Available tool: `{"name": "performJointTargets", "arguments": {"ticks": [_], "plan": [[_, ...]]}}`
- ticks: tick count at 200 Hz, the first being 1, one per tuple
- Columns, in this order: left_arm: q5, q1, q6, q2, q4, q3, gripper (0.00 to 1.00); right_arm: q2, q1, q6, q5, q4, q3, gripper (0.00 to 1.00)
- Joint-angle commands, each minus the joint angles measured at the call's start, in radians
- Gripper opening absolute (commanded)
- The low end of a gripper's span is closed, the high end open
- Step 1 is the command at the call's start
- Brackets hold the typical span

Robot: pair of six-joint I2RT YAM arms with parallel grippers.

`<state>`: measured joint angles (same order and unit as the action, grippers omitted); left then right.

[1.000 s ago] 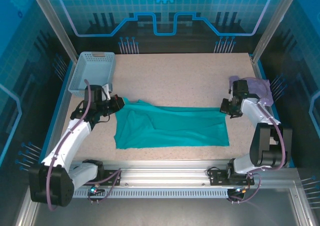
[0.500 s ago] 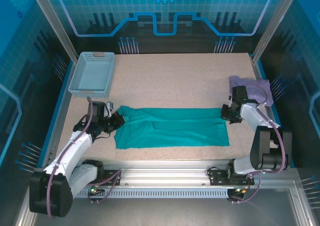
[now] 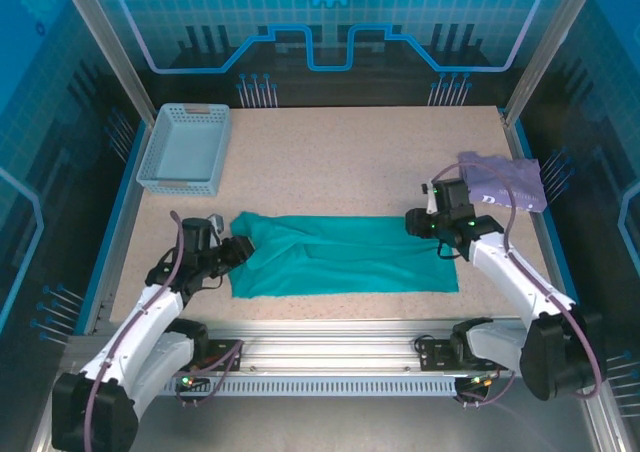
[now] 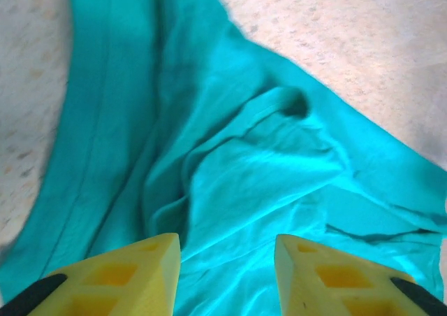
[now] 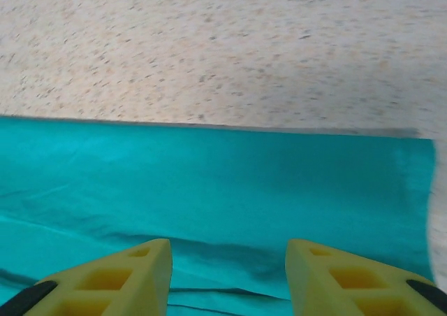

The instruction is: Fold the inside-out t-shirt

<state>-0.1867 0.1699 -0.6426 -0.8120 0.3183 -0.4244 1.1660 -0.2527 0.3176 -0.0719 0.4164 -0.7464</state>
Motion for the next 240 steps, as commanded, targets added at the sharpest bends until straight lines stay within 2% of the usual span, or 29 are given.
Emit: {"name": "performJointTargets", "arguments": {"ticks": [1,40,86,106,146,169,185,199,216,240], "plan": [[0.088,0.068,0.104,-0.116,-0.106,-0.099,0.47,0.065,-0.029,0.024,-0.006,-0.058,-0.025,0.47],[0.085,0.123,0.212,-0.446,-0.195,-0.242,0.52,0.140,-0.057,0.040,0.003,-0.056,-0.058,0.47],[0.101,0.158,0.279,-0.680,-0.230,-0.355,0.53,0.130,-0.062,0.039,-0.003,-0.051,-0.045,0.47],[0.094,0.170,0.273,-0.708,-0.203,-0.366,0.44,0.130,-0.062,0.039,-0.007,-0.045,-0.041,0.47],[0.076,0.204,0.243,-0.628,-0.152,-0.313,0.13,0.143,-0.061,0.044,-0.008,-0.051,-0.033,0.47],[0.052,0.261,0.203,-0.531,-0.078,-0.263,0.07,0.146,-0.062,0.041,-0.011,-0.039,-0.036,0.47],[0.020,0.322,0.149,-0.454,-0.017,-0.224,0.09,0.140,-0.062,0.038,-0.017,-0.033,-0.032,0.47],[-0.009,0.377,0.088,-0.387,0.040,-0.194,0.24,0.138,-0.062,0.037,-0.020,-0.029,-0.028,0.47],[-0.066,0.423,0.052,-0.313,0.085,-0.173,0.33,0.139,-0.062,0.039,-0.014,-0.028,-0.028,0.47],[-0.157,0.426,0.085,-0.228,0.116,-0.193,0.46,0.147,-0.064,0.046,0.000,-0.033,-0.036,0.47]]}}
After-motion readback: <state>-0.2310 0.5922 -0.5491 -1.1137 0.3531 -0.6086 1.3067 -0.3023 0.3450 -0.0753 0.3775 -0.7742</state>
